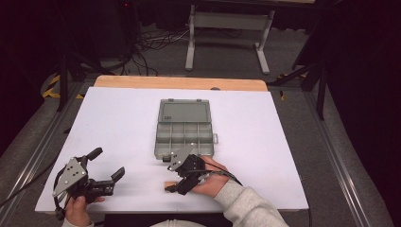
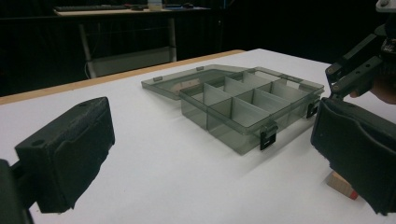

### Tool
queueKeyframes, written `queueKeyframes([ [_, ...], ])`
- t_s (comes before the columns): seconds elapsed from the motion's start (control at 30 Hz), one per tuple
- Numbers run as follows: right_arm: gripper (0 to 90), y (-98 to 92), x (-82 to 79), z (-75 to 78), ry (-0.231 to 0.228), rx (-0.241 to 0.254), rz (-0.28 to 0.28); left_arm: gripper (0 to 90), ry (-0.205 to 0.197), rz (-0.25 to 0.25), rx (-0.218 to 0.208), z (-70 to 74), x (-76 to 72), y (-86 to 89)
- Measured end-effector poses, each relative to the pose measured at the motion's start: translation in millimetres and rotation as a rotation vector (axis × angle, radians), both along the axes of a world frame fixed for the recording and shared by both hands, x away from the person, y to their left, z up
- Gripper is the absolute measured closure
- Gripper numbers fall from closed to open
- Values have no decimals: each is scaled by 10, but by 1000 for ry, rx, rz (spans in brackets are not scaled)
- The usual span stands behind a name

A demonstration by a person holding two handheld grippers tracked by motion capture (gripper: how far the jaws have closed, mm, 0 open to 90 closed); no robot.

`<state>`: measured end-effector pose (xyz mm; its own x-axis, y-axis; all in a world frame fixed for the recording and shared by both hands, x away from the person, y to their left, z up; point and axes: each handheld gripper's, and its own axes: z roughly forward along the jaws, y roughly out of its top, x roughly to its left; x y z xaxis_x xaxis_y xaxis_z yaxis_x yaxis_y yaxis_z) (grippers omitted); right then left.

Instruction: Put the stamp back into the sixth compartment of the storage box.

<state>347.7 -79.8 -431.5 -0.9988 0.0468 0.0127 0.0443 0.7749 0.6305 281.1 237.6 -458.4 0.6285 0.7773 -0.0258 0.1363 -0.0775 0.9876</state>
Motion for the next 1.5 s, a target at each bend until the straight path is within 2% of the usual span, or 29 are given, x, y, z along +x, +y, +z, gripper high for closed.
queueKeyframes([
  [0.43, 364, 41, -10, -52, 5, -52, 26, 6, 0, -3, -1, -2, 2, -1],
  [0.6, 411, 67, -18, -86, 15, -79, 37, 6, 2, -4, 3, -1, 1, -3],
  [0.67, 418, 71, -19, -94, 17, -80, 41, 6, 2, -4, 3, -2, 2, -4],
  [0.7, 443, 79, -10, -107, 20, -88, 64, 6, 2, -4, 3, -2, 2, -3],
  [0.93, 495, 90, 10, -128, 22, -102, 80, 6, 3, -5, 2, -2, 3, -2],
  [1.27, 575, 119, 17, -173, 18, -145, 83, 6, 4, -7, 1, -3, 3, -3],
  [1.5, 650, 128, 12, -187, 17, -156, 86, 6, 4, -7, 2, -4, 4, -4],
])
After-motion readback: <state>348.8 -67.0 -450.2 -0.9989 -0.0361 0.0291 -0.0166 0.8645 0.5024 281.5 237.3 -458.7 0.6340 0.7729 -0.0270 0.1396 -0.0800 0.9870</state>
